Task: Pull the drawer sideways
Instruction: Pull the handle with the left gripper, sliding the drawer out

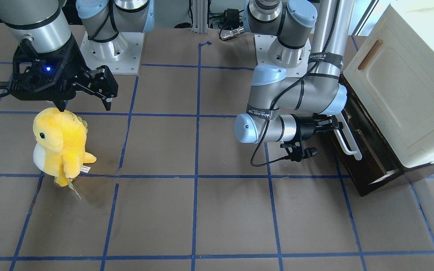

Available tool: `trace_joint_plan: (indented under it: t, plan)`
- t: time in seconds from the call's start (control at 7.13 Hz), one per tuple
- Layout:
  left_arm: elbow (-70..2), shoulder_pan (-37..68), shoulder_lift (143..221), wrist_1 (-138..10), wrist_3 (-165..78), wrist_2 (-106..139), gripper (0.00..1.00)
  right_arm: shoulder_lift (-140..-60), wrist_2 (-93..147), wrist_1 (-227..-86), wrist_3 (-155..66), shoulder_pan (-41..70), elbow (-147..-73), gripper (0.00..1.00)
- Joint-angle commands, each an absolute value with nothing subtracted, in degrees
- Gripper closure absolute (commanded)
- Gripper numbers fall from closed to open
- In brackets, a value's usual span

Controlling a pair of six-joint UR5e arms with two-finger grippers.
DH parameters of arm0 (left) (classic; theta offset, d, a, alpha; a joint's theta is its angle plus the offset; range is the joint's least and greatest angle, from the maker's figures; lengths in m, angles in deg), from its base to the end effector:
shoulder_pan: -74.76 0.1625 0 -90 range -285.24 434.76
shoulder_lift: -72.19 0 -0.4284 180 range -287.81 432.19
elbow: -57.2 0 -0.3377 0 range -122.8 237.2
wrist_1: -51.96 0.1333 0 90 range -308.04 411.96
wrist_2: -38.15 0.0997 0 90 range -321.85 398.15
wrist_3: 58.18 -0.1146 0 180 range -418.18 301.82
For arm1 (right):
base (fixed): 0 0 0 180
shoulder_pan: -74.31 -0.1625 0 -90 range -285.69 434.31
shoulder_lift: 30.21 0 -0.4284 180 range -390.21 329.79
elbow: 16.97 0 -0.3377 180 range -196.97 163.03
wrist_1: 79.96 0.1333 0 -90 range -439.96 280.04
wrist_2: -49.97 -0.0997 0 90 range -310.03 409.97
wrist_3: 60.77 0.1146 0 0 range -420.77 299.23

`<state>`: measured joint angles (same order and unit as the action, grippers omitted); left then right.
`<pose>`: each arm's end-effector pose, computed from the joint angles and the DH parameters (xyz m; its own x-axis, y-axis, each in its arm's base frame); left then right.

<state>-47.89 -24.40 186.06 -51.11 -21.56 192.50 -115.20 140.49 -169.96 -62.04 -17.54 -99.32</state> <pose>-0.1025 -0.4476 0.2328 -0.3106 0.2561 -0.9154 -0.1088 0.9471 0.3019 0.1477 -0.4751 0.4949 -0.9985 -0.0540 0.0101 -0.0544 0.9975 -0.0458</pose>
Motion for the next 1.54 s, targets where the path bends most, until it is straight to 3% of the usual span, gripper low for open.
trace_joint_plan:
  t: [0.0, 1.4]
  plan:
    - [-47.22, -26.12, 186.18, -51.14, -21.62, 192.31, 1.0, -115.2, 140.49, -169.96, -62.0, -17.54, -99.32, 0.0]
    - [-46.69, -30.09, 185.92, -52.01, -21.8, 191.69, 1.0, -115.2, 140.49, -169.96, -62.0, -17.54, -99.32, 0.0]
